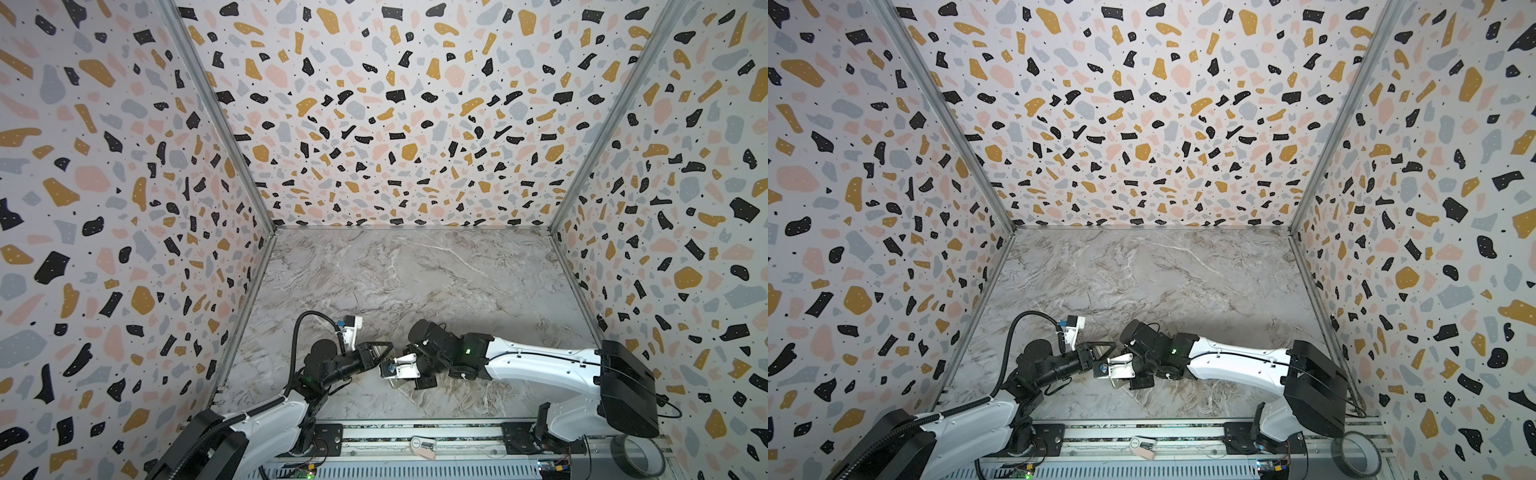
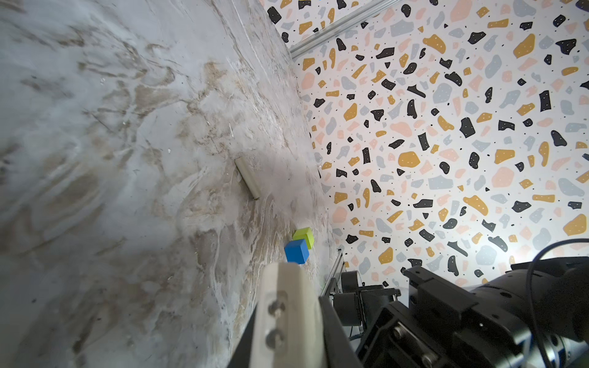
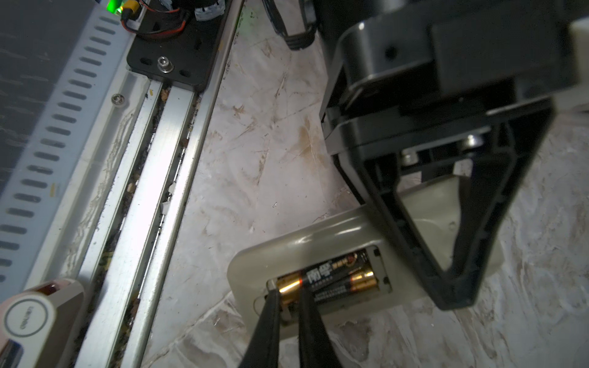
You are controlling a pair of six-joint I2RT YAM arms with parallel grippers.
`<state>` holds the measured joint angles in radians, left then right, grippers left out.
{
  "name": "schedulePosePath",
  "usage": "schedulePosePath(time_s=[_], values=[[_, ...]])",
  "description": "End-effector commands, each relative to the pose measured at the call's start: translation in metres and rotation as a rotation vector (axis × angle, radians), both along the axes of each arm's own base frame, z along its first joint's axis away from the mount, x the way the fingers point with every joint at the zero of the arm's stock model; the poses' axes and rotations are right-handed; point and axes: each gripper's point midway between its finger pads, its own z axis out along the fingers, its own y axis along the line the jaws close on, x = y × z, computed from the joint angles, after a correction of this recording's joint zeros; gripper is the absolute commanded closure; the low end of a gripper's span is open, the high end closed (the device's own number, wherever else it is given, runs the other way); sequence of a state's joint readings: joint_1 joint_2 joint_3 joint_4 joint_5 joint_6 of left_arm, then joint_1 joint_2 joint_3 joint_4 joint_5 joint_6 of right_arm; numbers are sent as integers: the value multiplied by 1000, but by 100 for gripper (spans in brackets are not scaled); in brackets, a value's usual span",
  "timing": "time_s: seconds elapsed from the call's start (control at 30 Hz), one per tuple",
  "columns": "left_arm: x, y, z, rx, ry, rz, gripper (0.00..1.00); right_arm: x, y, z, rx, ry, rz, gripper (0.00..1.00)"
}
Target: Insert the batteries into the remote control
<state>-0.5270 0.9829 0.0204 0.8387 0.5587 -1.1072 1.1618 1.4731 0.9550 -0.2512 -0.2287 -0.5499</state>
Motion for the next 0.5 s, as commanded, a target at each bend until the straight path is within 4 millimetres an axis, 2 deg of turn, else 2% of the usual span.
schedulePosePath(time_s=[0.0,0.47], values=[[-5,-13,34,-75,-99,-75,100,15,12,17,48,-30,-47,87],[-7,-14,34,-78,-100,-82,100,22,16,12,36,-30,-80,94]])
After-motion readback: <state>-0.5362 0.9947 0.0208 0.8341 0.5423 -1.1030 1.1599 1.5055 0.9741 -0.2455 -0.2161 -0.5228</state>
